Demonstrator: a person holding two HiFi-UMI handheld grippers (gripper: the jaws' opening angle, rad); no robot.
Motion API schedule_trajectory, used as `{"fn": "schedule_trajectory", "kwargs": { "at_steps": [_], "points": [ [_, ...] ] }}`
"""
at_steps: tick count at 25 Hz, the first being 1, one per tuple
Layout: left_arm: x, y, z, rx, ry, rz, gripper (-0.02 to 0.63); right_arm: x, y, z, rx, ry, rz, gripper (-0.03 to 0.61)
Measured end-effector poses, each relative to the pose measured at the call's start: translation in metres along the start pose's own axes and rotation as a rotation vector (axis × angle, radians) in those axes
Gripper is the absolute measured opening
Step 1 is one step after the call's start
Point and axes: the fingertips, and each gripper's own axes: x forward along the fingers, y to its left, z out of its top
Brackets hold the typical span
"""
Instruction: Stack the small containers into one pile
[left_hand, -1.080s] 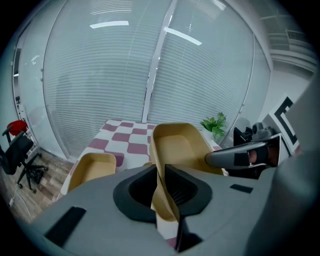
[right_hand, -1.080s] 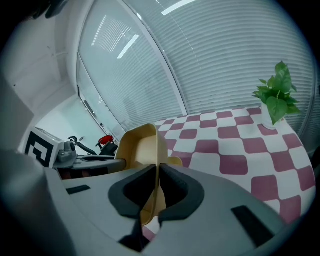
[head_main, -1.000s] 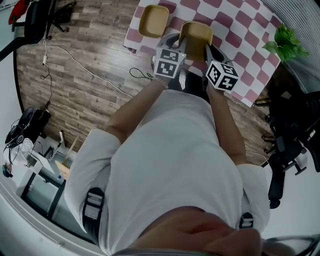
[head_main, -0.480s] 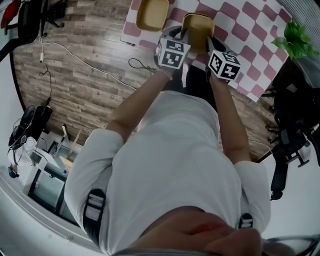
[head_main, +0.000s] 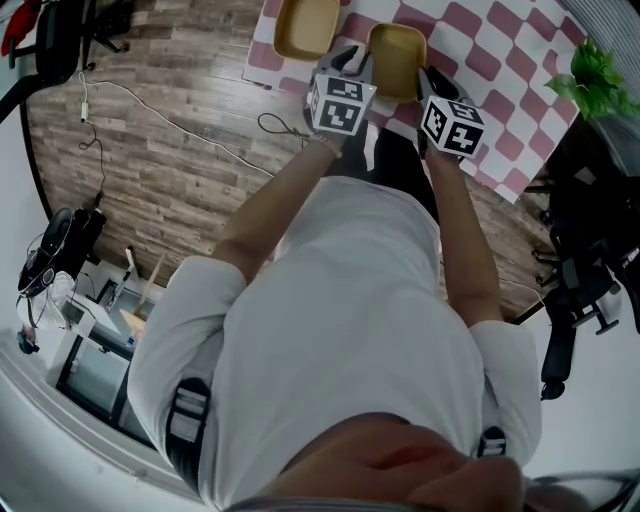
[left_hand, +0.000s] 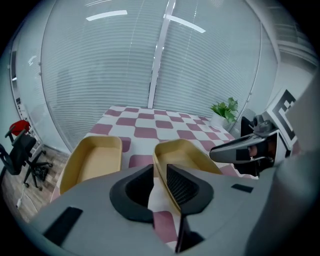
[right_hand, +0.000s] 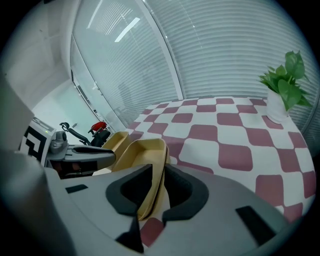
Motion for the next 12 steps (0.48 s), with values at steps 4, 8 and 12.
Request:
{"fn": "schedule_trajectory", "kwargs": {
  "at_steps": [4,8,12],
  "points": [
    [-0.008,0.001,0.002,-0.006,-0.024,0.011,0.061,-0.003,0.0,0.01,-0.044,-0.034,-0.007,0.052],
    [-0.003,-0.003,-0.002,0.007,-0.021,-0.002,0.044,0.006,0.003,0.005,-0.087,-0.022,0.0,0.041],
    [0.006,-0.006,-0.006,0.021,-0.008,-0.011,0.041,0.013,-0.001,0.0,-0.102,-0.014,-0.009,0.037]
  ]
}}
